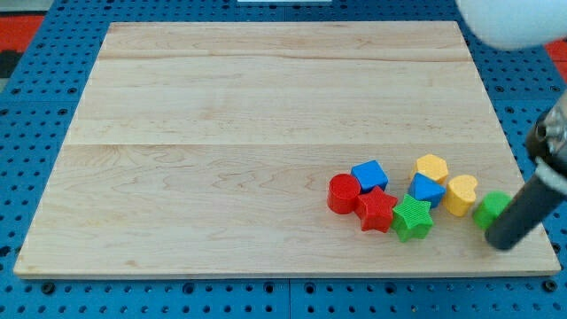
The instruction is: Point your arm at the green circle
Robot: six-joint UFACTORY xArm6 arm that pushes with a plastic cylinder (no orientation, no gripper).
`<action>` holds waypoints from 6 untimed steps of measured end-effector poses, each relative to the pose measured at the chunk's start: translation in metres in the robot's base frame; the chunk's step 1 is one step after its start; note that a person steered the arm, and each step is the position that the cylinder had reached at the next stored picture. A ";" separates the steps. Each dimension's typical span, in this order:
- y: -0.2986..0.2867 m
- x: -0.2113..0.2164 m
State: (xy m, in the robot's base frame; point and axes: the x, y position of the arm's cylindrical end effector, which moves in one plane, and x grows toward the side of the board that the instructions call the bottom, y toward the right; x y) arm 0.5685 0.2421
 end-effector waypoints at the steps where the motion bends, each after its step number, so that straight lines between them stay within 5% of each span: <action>1: 0.001 -0.005; 4: 0.057 -0.015; 6: 0.021 -0.024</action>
